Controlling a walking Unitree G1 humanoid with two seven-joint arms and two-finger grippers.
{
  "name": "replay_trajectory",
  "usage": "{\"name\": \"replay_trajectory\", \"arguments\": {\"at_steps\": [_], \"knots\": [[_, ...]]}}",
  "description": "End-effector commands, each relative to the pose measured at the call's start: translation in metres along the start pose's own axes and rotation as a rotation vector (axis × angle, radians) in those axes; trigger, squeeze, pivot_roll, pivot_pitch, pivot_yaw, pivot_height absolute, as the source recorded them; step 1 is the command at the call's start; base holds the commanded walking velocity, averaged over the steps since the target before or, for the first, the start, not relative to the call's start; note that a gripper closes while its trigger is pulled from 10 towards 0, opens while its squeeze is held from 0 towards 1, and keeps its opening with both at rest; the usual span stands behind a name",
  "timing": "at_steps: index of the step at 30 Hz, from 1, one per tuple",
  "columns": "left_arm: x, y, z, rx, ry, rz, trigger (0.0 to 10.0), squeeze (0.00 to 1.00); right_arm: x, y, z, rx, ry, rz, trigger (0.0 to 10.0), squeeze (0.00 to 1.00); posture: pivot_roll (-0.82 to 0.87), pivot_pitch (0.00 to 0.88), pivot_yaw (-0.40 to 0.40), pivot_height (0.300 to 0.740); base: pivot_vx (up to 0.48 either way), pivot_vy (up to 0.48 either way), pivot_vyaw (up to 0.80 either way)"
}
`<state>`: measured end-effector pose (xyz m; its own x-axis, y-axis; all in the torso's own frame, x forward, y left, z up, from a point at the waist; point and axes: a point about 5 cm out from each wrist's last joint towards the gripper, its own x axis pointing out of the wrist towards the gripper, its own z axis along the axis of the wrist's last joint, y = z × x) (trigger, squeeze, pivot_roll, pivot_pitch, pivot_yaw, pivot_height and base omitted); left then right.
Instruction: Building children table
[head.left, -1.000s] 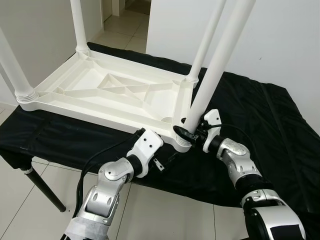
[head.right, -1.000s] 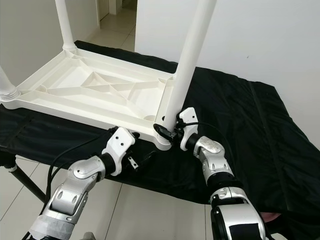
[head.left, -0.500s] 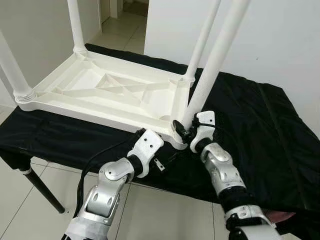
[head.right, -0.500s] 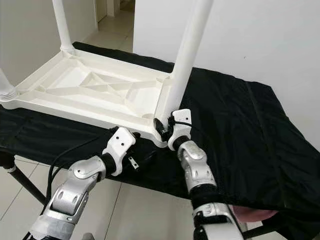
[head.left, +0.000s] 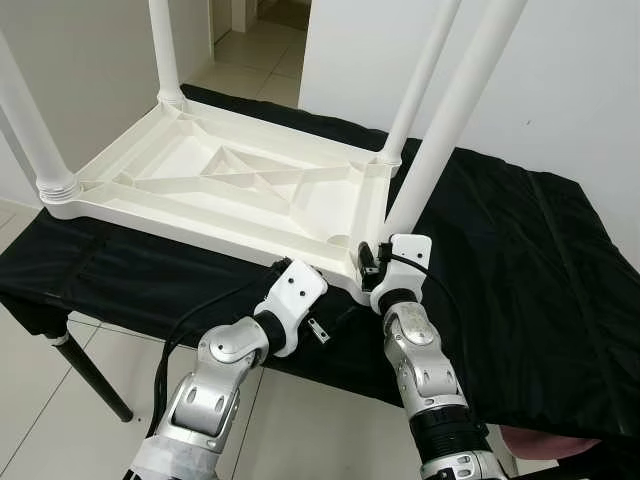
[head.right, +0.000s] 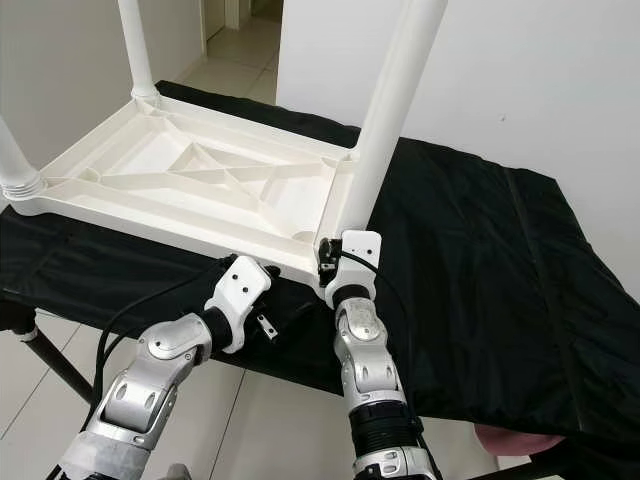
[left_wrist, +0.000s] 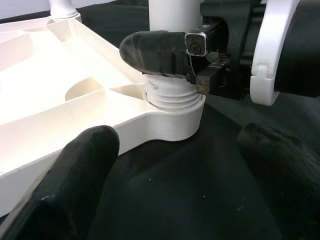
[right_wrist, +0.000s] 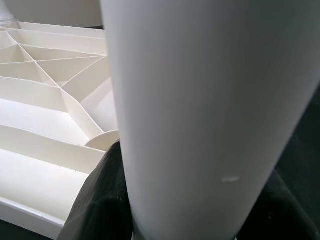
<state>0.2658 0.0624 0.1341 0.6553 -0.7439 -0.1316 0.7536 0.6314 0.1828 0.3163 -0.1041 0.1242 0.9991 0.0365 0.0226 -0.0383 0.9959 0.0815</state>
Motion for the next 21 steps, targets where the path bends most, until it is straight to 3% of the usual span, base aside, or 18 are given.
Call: {"name": "replay_trajectory", "arguments": {"at_steps": [1,2,3,15,16,19,21], "knots": [[0.001,0.000,-0.001,0.003,0.008,0.070,10.0,0.00,-0.003,-0.009,-0.015,-0.012,0.078,-0.021,10.0,0.00,0.04,0.000,-0.126,0.740,0.000,0.000,0.00],[0.001,0.000,-0.001,0.004,0.008,0.069,10.0,0.00,-0.004,-0.008,-0.014,-0.012,0.079,-0.014,10.0,0.25,0.04,0.000,-0.127,0.740,0.000,0.000,0.00],[0.001,0.001,-0.001,0.006,0.007,0.071,10.0,0.00,-0.003,-0.007,-0.013,0.000,0.071,0.011,10.0,1.00,0.04,0.000,-0.131,0.740,0.000,0.000,0.00],[0.003,0.001,0.001,0.007,-0.001,0.075,10.0,0.00,0.001,-0.015,-0.010,-0.020,0.051,0.162,10.0,1.00,0.05,0.000,-0.134,0.740,0.000,0.000,0.00],[0.003,0.002,0.001,0.009,-0.002,0.075,10.0,0.00,0.001,-0.014,-0.009,-0.046,0.028,0.259,10.0,0.00,0.05,0.000,-0.133,0.740,0.000,0.000,0.00],[0.002,0.004,0.001,0.015,0.001,0.076,10.0,0.00,0.002,-0.018,-0.009,-0.115,0.017,0.452,10.0,0.00,0.04,0.000,-0.124,0.740,0.000,0.000,0.00],[0.002,0.005,0.001,0.017,0.002,0.076,10.0,0.00,0.004,-0.021,-0.009,-0.121,0.024,0.479,10.0,0.00,0.04,0.000,-0.124,0.740,0.000,0.000,0.00]]}}
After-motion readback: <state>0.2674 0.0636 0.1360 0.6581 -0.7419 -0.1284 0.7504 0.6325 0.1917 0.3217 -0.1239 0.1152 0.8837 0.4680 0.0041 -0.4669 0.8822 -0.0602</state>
